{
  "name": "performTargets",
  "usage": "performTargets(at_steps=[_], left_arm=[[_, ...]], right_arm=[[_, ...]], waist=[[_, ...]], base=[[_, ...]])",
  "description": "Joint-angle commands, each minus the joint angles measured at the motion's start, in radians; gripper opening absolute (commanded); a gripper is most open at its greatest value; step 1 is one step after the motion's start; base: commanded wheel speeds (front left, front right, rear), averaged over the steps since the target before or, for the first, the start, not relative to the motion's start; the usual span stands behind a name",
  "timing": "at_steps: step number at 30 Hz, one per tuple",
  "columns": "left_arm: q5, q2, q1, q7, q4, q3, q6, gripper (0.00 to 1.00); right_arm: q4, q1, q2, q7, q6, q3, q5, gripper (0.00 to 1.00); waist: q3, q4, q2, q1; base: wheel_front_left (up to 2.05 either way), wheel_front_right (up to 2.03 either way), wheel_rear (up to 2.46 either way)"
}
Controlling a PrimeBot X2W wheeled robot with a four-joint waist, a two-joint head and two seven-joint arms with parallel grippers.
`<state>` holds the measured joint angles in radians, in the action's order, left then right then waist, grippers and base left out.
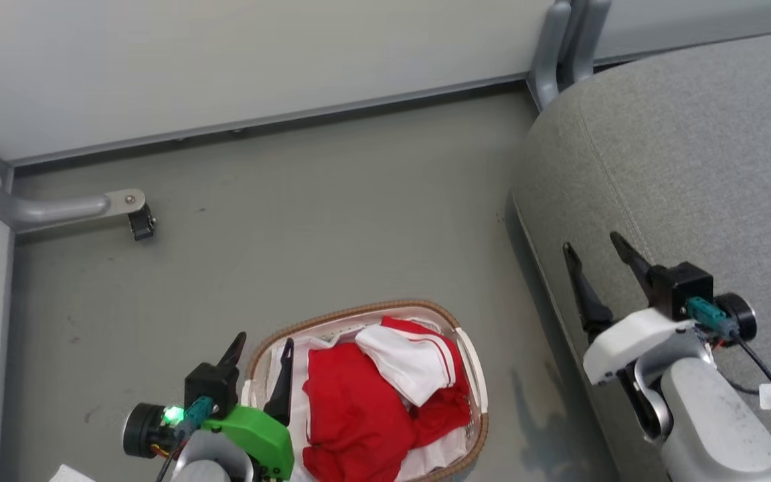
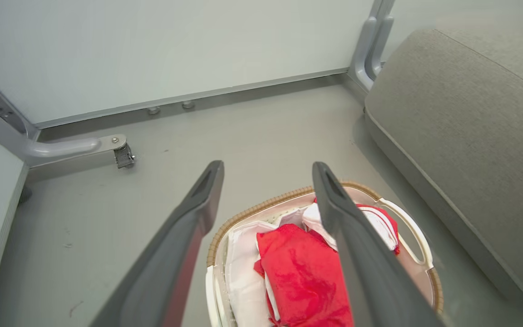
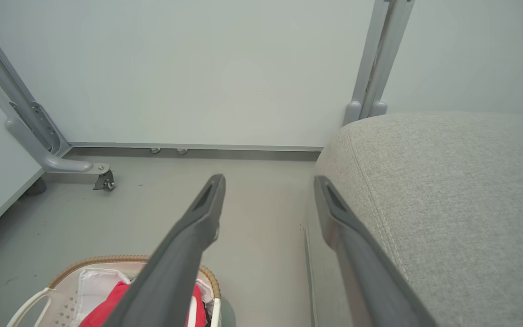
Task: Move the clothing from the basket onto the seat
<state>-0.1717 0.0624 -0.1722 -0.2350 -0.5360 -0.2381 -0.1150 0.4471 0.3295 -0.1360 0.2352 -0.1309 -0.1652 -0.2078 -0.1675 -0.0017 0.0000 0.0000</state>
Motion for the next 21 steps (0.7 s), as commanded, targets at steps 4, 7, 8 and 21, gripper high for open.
performTargets(at_steps=[4, 7, 8, 21], left_arm=[[0.05, -0.004, -0.119, -0.014, -0.1, -0.054, -0.008, 1.0], [0.077, -0.006, -0.192, -0.02, -0.196, -0.104, -0.013, 1.0], [0.084, -0.006, -0.214, -0.022, -0.228, -0.12, -0.014, 1.0], [0.005, -0.006, -0.466, -0.03, -0.545, -0.351, -0.015, 1.0]], right_arm=[[-0.066, 0.085, -0.012, 0.015, 0.0, -0.017, 0.03, 1.0], [-0.118, 0.137, -0.016, 0.021, 0.0, -0.027, 0.046, 1.0], [-0.133, 0.15, -0.017, 0.022, 0.0, -0.028, 0.05, 1.0], [-0.334, 0.297, -0.035, 0.031, 0.001, -0.023, 0.087, 1.0]], waist=[[-0.225, -0.089, 0.0, 0.0], [-0.313, -0.123, 0.0, 0.0], [-0.338, -0.131, 0.0, 0.0], [-0.626, -0.211, 0.0, 0.0]], base=[[0.0, 0.0, 0.0], [0.0, 0.0, 0.0], [0.0, 0.0, 0.0], [0.0, 0.0, 0.0]])
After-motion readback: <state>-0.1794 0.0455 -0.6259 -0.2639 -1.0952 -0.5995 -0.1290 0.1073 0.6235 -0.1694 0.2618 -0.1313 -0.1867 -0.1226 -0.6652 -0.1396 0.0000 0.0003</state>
